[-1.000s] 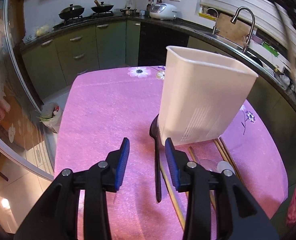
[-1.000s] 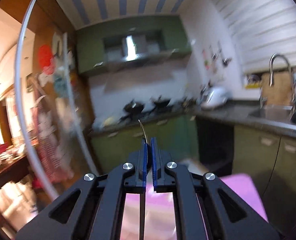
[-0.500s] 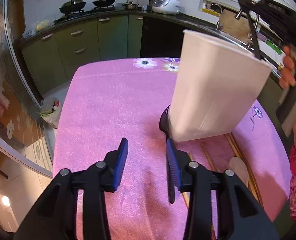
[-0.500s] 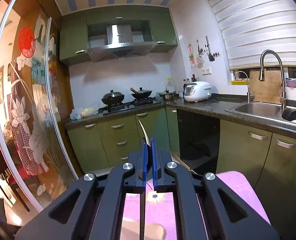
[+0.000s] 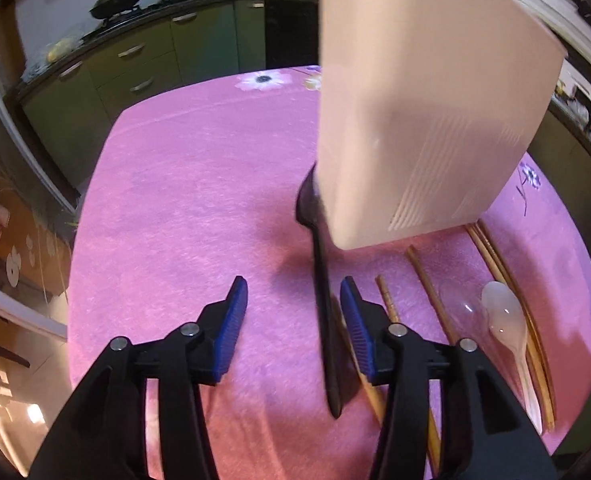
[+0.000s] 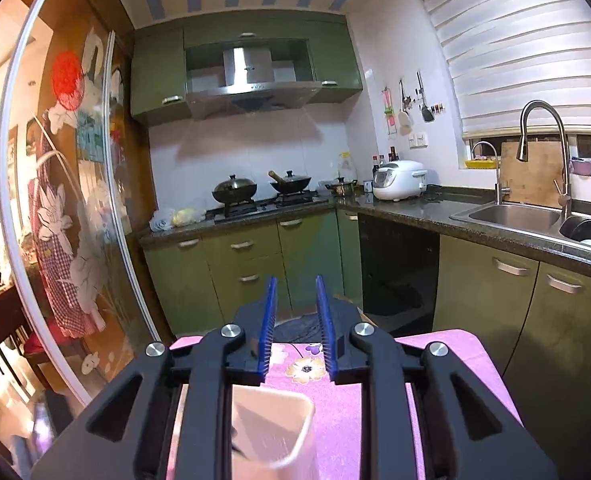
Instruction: Organize utensils
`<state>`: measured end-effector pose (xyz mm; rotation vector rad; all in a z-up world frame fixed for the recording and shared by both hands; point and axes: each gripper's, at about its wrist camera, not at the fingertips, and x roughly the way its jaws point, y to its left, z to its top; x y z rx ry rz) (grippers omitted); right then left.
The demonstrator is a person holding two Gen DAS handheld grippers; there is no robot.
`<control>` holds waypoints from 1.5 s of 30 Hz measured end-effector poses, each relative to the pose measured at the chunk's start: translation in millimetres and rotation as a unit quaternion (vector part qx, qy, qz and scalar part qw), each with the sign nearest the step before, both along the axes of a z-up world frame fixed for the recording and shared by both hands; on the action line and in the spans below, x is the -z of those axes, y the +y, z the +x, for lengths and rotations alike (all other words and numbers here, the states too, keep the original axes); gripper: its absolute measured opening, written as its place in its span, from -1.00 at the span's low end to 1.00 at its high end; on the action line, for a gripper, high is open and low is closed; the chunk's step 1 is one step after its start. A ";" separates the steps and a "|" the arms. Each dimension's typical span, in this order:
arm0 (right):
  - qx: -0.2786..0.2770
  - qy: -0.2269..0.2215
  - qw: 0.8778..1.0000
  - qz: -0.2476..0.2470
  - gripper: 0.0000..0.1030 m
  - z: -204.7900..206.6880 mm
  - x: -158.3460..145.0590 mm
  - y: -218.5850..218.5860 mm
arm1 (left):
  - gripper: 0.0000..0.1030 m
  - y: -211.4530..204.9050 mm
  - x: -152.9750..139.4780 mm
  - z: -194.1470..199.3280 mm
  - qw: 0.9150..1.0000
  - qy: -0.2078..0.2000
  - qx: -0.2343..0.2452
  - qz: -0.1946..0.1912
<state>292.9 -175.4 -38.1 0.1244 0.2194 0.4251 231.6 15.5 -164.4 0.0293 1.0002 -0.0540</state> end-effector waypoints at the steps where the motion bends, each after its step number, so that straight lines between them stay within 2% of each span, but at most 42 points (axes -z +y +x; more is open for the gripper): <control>1: -0.001 -0.003 1.000 0.003 -0.60 -6.4 -1.8 -6.3 | -0.08 -3.3 0.8 2.6 1.000 -0.001 0.005 0.003; 9: -0.008 0.002 1.000 0.029 -0.60 -49.6 -1.2 -49.2 | -0.11 -5.1 12.4 21.5 1.000 0.006 0.003 0.023; 10: -0.008 0.002 1.000 0.030 -0.60 -53.5 -2.7 -51.8 | -0.18 -4.5 12.5 22.1 1.000 0.003 0.002 0.022; 12: -0.008 0.002 0.999 0.034 -0.60 -60.8 -6.2 -57.5 | -0.61 -2.9 11.7 24.1 1.000 0.002 0.000 0.018; 14: -0.012 0.003 0.999 0.038 -0.60 -66.0 -9.4 -60.8 | -0.82 -0.2 10.9 24.3 1.000 0.007 -0.002 0.014; 15: -0.013 0.002 0.999 0.039 -0.60 -67.4 -11.5 -61.1 | -0.88 1.5 10.2 22.8 1.000 0.008 -0.003 0.013; 21: -0.026 -0.006 0.999 0.041 -0.60 -85.4 -23.0 -59.9 | -0.88 15.3 2.4 -9.4 1.000 0.008 -0.011 0.006; 23: -0.031 -0.007 0.999 0.042 -0.60 -87.3 -26.4 -57.7 | -0.87 20.0 -5.9 -17.5 1.000 0.003 -0.014 0.005; 25: -0.034 -0.006 0.998 0.043 -0.44 -90.8 -27.9 -55.8 | -0.52 22.0 -11.1 -15.9 1.000 -0.004 -0.016 0.019; 26: -0.036 -0.006 0.998 0.043 -0.44 -90.9 -28.8 -54.9 | -0.17 22.9 -12.7 -13.0 1.000 -0.008 -0.018 0.024; 27: -0.038 -0.004 0.998 0.043 -0.44 -92.9 -29.2 -54.3 | 0.00 22.6 -12.3 -9.6 0.999 -0.009 -0.016 0.028; 32: -0.034 -0.006 0.999 0.039 -0.44 -99.6 -33.5 -56.5 | 0.00 14.8 -2.2 12.1 0.999 0.010 -0.007 0.047; 34: -0.030 -0.008 0.999 0.041 -0.44 -101.1 -36.3 -61.0 | -0.14 10.6 3.2 19.0 0.998 0.016 -0.002 0.056; 36: -0.027 -0.008 0.999 0.041 -0.44 -100.7 -38.4 -65.1 | -0.42 8.3 8.7 23.7 0.998 0.022 0.002 0.065; 42: -0.023 -0.005 0.999 0.040 -0.44 -97.5 -39.8 -74.0 | -0.76 2.6 10.0 29.8 0.997 0.022 0.023 0.064; 45: -0.022 -0.003 0.999 0.039 -0.44 -97.4 -41.1 -74.8 | -0.82 3.4 9.2 32.9 0.998 0.025 0.032 0.045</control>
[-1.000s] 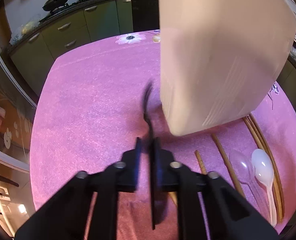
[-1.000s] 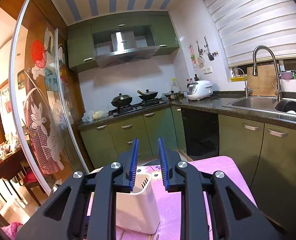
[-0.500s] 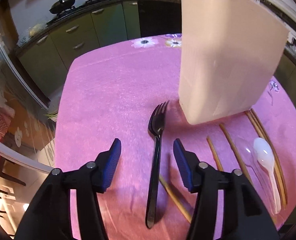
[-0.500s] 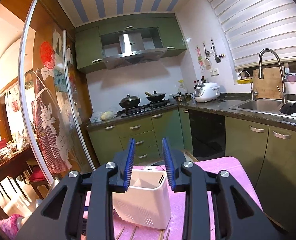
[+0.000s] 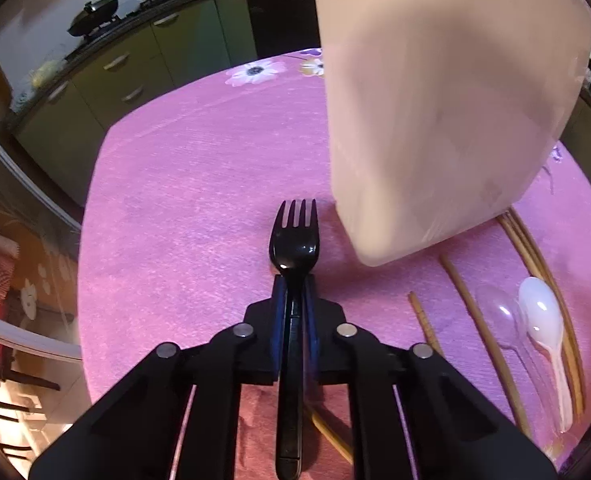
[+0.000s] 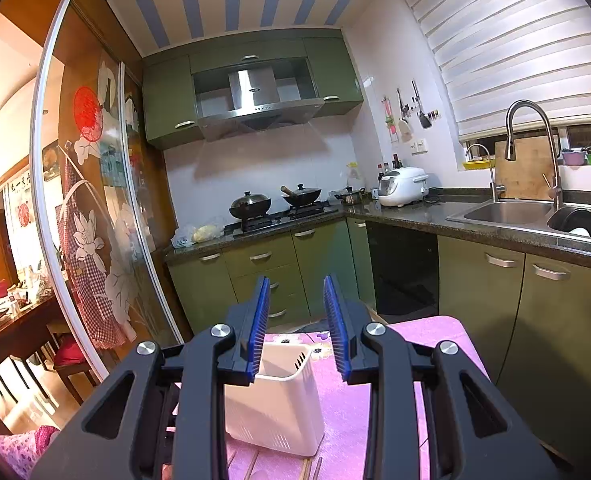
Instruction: Organize utensils
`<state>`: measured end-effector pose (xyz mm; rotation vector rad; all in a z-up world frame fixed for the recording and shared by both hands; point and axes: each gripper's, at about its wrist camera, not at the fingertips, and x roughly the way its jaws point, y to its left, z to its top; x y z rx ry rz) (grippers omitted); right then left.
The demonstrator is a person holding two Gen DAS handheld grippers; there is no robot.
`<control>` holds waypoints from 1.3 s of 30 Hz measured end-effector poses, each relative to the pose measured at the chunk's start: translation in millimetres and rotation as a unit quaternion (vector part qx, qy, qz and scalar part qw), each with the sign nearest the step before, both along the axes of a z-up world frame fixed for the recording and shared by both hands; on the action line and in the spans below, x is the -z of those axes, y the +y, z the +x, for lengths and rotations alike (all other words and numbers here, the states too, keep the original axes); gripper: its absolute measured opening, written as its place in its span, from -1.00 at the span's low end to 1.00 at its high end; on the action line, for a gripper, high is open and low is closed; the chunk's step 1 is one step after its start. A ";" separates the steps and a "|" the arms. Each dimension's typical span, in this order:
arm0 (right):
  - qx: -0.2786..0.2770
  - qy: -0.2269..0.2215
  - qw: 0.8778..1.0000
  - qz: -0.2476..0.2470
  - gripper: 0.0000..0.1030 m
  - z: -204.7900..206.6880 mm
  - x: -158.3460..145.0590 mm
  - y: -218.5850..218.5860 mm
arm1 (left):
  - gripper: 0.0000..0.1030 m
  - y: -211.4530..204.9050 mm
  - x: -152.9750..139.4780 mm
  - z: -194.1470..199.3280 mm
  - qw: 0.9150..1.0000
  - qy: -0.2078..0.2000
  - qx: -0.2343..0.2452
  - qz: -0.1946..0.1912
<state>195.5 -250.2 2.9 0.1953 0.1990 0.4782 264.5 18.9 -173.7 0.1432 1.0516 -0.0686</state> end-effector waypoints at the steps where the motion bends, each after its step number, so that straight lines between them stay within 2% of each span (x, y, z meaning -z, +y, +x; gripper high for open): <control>1: -0.001 0.000 1.000 0.000 -0.44 0.5 -0.3 0.2 | -0.82 0.7 -1.0 -0.2 1.000 -0.003 0.001 -0.004; 11: -0.006 -0.008 1.000 -0.002 -0.44 -4.0 -5.3 3.7 | -0.82 20.7 -24.2 -28.9 0.998 -0.053 -0.014 -0.026; 17: -0.014 -0.014 1.000 0.002 -0.44 -7.7 -9.6 2.2 | -0.82 18.7 -69.1 -62.5 0.994 -0.104 -0.015 -0.035; 26: -0.017 -0.030 0.999 0.013 -0.44 -29.3 -17.4 -14.2 | -0.82 0.5 -120.4 -107.9 0.987 -0.151 -0.001 -0.057; 29: -0.012 -0.036 0.999 0.018 -0.44 -35.9 -20.6 -22.1 | -0.82 -8.4 -152.0 -117.1 0.981 -0.178 0.019 -0.075; 32: -0.009 -0.038 0.999 0.021 -0.44 -39.4 -19.7 -26.6 | -0.82 -21.4 -186.5 -111.6 0.971 -0.218 0.035 -0.089; 36: -0.004 -0.035 0.999 0.023 -0.44 -41.1 -17.3 -34.7 | -0.82 -40.1 -216.1 -87.7 0.956 -0.275 0.040 -0.093; 39: 0.002 -0.033 0.999 0.027 -0.44 -41.1 -15.0 -41.4 | -0.82 -48.7 -225.9 -59.3 0.944 -0.312 0.027 -0.101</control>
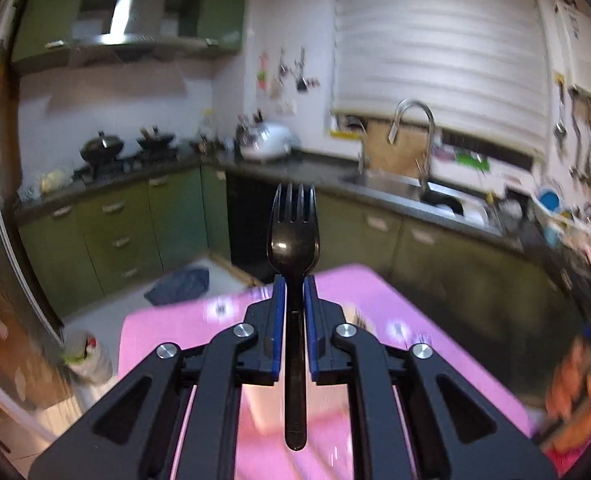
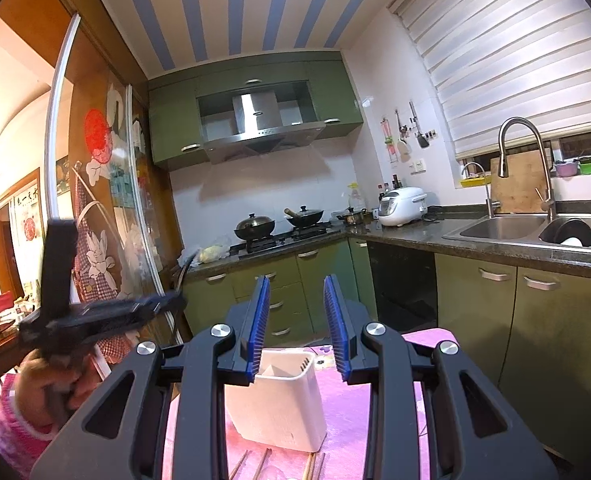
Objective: Organize utensils
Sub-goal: 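Lift the black fork with the left tool and drop it into the holder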
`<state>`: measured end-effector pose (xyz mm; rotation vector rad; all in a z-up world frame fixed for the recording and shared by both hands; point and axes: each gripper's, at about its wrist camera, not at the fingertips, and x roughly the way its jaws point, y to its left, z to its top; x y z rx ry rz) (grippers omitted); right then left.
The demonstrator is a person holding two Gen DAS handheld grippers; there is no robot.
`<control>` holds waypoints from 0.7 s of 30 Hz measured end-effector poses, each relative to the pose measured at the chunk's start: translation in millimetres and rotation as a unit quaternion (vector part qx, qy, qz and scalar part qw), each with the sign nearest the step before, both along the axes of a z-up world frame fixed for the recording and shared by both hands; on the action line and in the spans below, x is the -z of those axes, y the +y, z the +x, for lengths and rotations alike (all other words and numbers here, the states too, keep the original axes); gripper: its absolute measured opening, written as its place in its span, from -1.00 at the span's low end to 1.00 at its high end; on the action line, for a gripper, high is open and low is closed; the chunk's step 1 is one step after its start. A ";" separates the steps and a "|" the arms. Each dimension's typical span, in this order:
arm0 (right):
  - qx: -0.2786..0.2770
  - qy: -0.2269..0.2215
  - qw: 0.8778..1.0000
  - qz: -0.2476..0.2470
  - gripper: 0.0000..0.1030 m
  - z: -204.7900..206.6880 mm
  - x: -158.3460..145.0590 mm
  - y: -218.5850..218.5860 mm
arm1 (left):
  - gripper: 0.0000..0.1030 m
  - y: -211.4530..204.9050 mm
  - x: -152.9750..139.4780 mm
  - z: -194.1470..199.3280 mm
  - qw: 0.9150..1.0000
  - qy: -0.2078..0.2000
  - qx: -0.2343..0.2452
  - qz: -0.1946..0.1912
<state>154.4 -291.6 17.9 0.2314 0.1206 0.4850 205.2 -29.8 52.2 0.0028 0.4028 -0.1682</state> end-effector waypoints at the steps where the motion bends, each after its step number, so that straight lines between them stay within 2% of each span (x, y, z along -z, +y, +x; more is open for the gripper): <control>1: 0.001 0.002 1.000 0.002 -0.44 1.0 0.8 -2.8 | -0.82 -2.0 -0.9 11.3 1.000 -0.012 -0.006 -0.005; 4: 0.007 0.006 1.000 0.005 -0.44 4.0 4.5 -10.0 | -0.82 -4.3 1.1 40.3 0.999 -0.045 -0.020 -0.017; 7: 0.010 0.012 1.000 0.007 -0.44 8.9 7.4 -14.3 | -0.82 -5.5 11.8 68.1 0.998 -0.057 -0.032 -0.018; 11: 0.013 0.021 1.000 0.013 -0.44 13.7 12.1 -21.0 | -0.82 -2.2 37.8 88.1 0.998 -0.033 -0.051 -0.014; 15: 0.013 0.026 0.999 0.019 -0.44 16.4 14.6 -26.3 | -0.82 3.3 62.1 79.0 0.997 -0.022 -0.069 -0.010; 21: 0.005 0.026 1.000 0.015 -0.44 14.0 13.0 -18.8 | -0.81 6.3 84.2 63.6 0.998 -0.001 -0.068 -0.007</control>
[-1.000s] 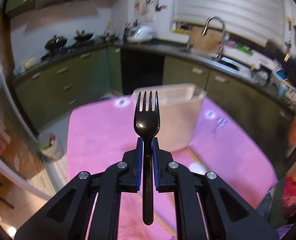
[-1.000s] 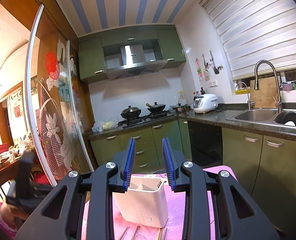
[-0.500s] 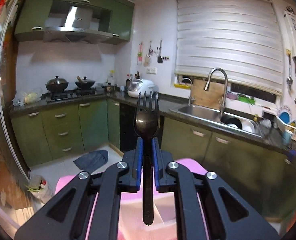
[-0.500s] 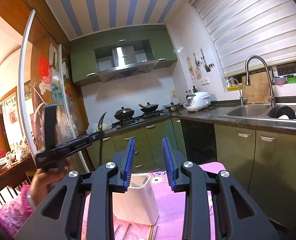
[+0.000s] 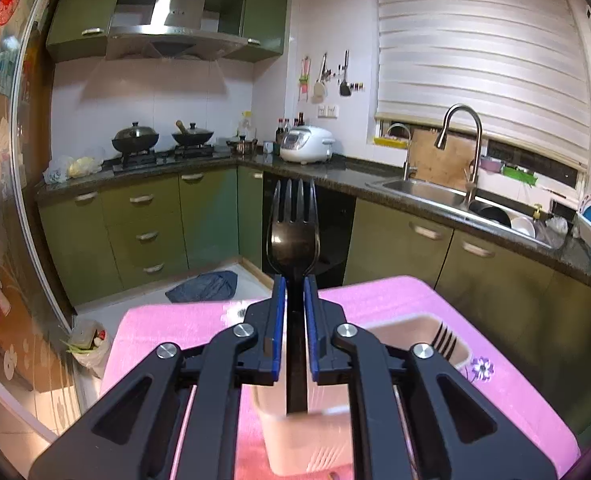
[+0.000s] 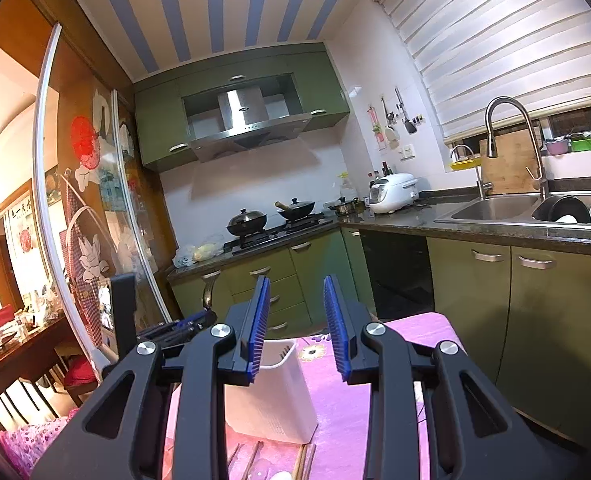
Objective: Organize utensils
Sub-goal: 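Lift the black fork with the left tool and drop it into the holder, then lower the right tool onto the white spoon and close on it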
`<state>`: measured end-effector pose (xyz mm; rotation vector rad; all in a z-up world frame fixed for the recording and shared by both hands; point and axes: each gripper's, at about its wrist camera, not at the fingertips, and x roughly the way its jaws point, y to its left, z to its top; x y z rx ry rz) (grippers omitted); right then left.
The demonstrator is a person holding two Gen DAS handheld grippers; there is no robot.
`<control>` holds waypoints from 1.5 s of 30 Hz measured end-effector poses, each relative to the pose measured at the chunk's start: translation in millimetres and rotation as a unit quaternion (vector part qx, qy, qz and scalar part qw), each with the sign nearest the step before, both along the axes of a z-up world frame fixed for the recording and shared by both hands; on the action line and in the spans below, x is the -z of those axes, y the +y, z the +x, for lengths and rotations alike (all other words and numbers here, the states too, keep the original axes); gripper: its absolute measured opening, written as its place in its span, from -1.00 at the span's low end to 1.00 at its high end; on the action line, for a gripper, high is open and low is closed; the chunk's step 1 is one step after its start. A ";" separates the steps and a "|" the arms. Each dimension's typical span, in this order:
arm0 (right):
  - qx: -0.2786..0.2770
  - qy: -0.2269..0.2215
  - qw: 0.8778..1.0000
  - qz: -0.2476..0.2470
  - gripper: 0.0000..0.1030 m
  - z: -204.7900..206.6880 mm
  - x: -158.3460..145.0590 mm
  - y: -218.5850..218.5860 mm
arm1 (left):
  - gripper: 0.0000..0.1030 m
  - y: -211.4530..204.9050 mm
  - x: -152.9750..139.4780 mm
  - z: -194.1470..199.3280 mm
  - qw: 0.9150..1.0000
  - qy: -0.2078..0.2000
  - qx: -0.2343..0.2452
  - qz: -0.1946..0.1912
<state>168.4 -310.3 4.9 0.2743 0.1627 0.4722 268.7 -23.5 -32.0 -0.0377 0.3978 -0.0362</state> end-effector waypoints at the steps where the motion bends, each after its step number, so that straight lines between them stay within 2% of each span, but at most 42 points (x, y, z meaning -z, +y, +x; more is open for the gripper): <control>1: -0.002 0.000 1.000 -0.003 -0.44 -0.8 0.1 2.3 | -0.81 0.4 3.5 -0.6 1.000 0.005 0.000 -0.001; 5: -0.012 0.011 1.000 -0.019 -0.44 -1.4 3.7 11.2 | -0.53 0.7 17.0 -10.6 1.000 0.019 0.004 -0.003; 9: -0.028 0.040 0.998 -0.046 -0.44 3.0 13.2 25.2 | -0.48 -2.1 23.3 -23.3 1.000 0.025 0.012 -0.001; 12: -0.048 0.084 0.992 -0.083 -0.17 12.1 28.9 40.3 | -0.44 -0.5 22.6 -34.5 0.999 0.032 0.014 -0.012; 13: -0.058 0.109 0.986 -0.112 -0.16 17.4 38.4 49.7 | -0.40 0.3 21.3 -40.4 0.999 0.034 0.016 -0.016; 15: -0.075 0.145 0.974 -0.157 -0.16 24.9 58.0 66.7 | -0.06 0.3 21.5 -55.5 0.999 0.044 0.013 -0.020; 16: -0.091 0.172 0.963 -0.187 -0.16 29.6 72.8 78.7 | 0.02 -1.0 24.3 -64.6 0.998 0.054 0.012 -0.021; 20: -0.130 0.261 0.924 -0.248 -0.16 49.1 126.2 109.3 | 0.05 -13.3 47.3 -90.5 0.993 0.110 0.035 -0.029; 23: -0.150 0.314 0.899 -0.268 -0.16 58.9 161.7 125.6 | 0.05 -12.8 64.6 -108.0 0.988 0.135 0.040 -0.061; 24: -0.149 0.316 0.896 -0.275 -0.16 56.9 168.6 129.2 | 0.05 -11.6 69.0 -114.6 0.987 0.138 0.039 -0.071; 26: -0.148 0.318 0.892 -0.285 -0.12 54.0 175.1 134.2 | 0.05 -11.4 73.6 -127.4 0.989 0.131 0.032 -0.066; 30: -0.131 0.297 0.897 -0.300 -0.06 44.7 178.2 146.0 | 0.05 -11.5 76.7 -141.2 0.991 0.120 0.019 -0.052; 32: -0.127 0.293 0.894 -0.313 -0.06 40.8 183.5 152.2 | 0.05 -11.2 76.4 -141.9 0.991 0.122 0.020 -0.052; 34: -0.118 0.291 0.889 -0.332 -0.15 39.8 190.4 161.6 | 0.05 -8.9 75.4 -139.9 0.990 0.125 0.019 -0.056; 39: -0.100 0.282 0.884 -0.358 -0.16 39.7 197.3 179.4 | 0.05 -8.0 73.5 -136.3 0.990 0.128 0.020 -0.056; 42: -0.092 0.275 0.881 -0.373 -0.25 40.1 199.9 187.7 | 0.06 -6.7 74.8 -134.3 0.990 0.131 0.022 -0.055; 45: -0.088 0.280 0.883 -0.366 -0.26 40.1 198.0 187.7 | 0.10 -7.1 78.5 -131.6 0.988 0.141 0.025 -0.050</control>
